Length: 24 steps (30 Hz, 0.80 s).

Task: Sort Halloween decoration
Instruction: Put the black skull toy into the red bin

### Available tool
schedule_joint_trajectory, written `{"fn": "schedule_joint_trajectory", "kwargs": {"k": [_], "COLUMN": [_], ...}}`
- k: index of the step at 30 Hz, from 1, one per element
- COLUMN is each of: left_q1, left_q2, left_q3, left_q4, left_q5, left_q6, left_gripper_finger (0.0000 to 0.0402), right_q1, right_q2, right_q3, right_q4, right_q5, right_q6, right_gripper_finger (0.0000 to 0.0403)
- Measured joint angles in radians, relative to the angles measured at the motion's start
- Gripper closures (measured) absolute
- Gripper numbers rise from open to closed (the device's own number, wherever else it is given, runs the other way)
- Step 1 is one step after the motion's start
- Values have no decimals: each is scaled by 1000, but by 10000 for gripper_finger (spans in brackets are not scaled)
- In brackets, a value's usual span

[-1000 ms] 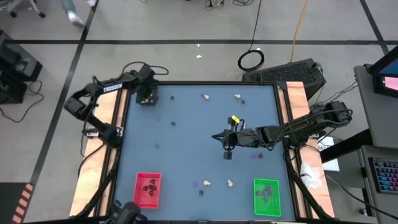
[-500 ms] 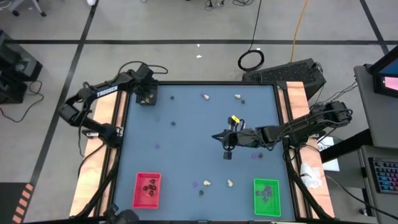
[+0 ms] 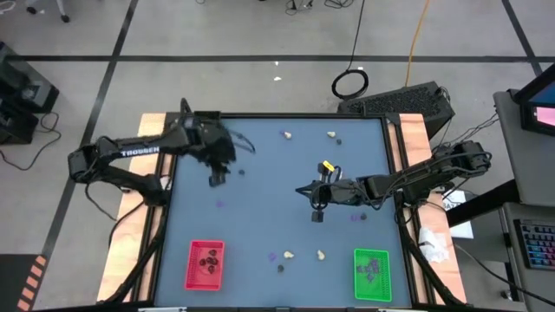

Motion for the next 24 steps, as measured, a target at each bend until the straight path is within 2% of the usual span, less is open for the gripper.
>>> {"fn": "schedule_joint_trajectory", "kwargs": {"k": [5,9,19,24], "left_q1": [-172,-208,-131,-68], "left_q2": [70,136,292,344], "left_q3": [-16,-16,-16,-16], "left_q4": [118,164,223,225], "left_q5": [-170,-259,-266,-216], "left_q6": [12,47,149,160], "left_gripper_finger": [246,246,246,246], "right_q1": [0,0,0,0], "right_q2": [0,0,0,0], "right_q3": [0,0,0,0], "right_q4": [0,0,0,0], "right_q5": [0,0,0,0], "right_q6": [2,3,3,2], "right_gripper_finger": [403,403,403,403]}}
